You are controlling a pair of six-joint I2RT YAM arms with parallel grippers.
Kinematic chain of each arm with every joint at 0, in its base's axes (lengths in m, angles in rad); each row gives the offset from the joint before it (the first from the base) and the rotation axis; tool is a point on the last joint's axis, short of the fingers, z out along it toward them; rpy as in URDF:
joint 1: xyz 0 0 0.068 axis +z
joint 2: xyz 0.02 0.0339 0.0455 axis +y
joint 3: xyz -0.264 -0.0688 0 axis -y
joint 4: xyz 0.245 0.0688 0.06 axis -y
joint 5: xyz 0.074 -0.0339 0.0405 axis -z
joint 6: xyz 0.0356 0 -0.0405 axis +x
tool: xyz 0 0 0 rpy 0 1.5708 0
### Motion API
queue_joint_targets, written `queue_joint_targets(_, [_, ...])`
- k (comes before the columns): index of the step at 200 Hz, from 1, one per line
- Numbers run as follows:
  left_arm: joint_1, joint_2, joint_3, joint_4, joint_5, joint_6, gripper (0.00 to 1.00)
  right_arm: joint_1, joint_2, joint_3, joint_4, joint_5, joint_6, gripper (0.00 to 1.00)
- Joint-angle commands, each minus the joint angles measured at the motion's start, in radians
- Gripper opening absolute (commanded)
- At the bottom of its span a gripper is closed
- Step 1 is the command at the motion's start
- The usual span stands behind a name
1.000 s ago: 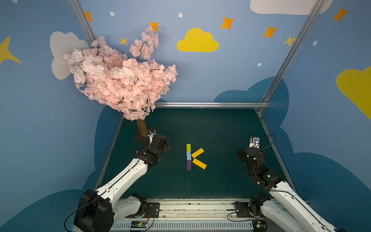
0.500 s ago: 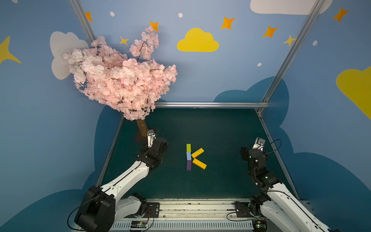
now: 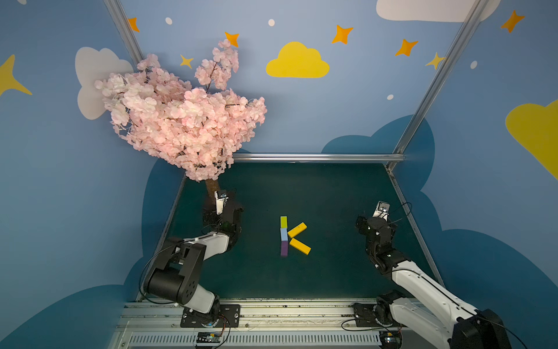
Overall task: Assemble the letter k with building blocks
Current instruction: Reset both arms
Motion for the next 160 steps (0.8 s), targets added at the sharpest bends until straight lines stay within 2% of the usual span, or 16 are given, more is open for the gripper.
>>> queue_joint_targets(1, [0.013,0.055,0.023,0.120,-0.006,0.066,1.00,-0.018,0.012,-0.046,0.171,0.044,-0.070,0.93])
queue_joint_targets(10, [0.019,0.064,0.024,0.097,0.009,0.045,1.00,-0.025,0.018,-0.055,0.185,0.047,-0.070,0.93])
queue_joint_targets(27, [0.046,0.050,-0.049,0.205,0.082,0.033,1.00,-0.040,0.032,-0.071,0.224,0.053,-0.068,0.93])
queue_joint_targets(39, [0.063,0.009,-0.083,0.191,0.140,-0.005,1.00,-0.049,0.042,-0.096,0.270,0.053,-0.084,0.93])
queue_joint_targets(78, [0.076,-0.040,-0.211,0.375,0.267,0.018,0.99,-0.078,0.088,-0.144,0.366,0.061,-0.143,0.93])
queue_joint_targets(105, [0.058,-0.020,-0.196,0.383,0.246,0.046,1.00,-0.092,0.142,-0.144,0.395,0.047,-0.180,0.94])
queue_joint_targets(119, [0.055,-0.023,-0.223,0.428,0.280,0.062,1.00,-0.104,0.191,-0.141,0.427,0.029,-0.212,0.93])
queue_joint_targets(125, [0.053,-0.025,-0.237,0.449,0.309,0.073,1.00,-0.115,0.217,-0.142,0.499,0.000,-0.224,0.93])
queue_joint_targets(136, [0.053,-0.022,-0.258,0.493,0.340,0.085,1.00,-0.135,0.286,-0.133,0.566,-0.058,-0.248,0.93])
queue_joint_targets(146, [0.056,-0.026,-0.272,0.509,0.357,0.081,1.00,-0.138,0.359,-0.108,0.582,-0.062,-0.274,0.93])
queue_joint_targets(160, [0.064,-0.031,-0.274,0.504,0.381,0.079,1.00,-0.133,0.447,-0.100,0.701,-0.108,-0.354,0.93])
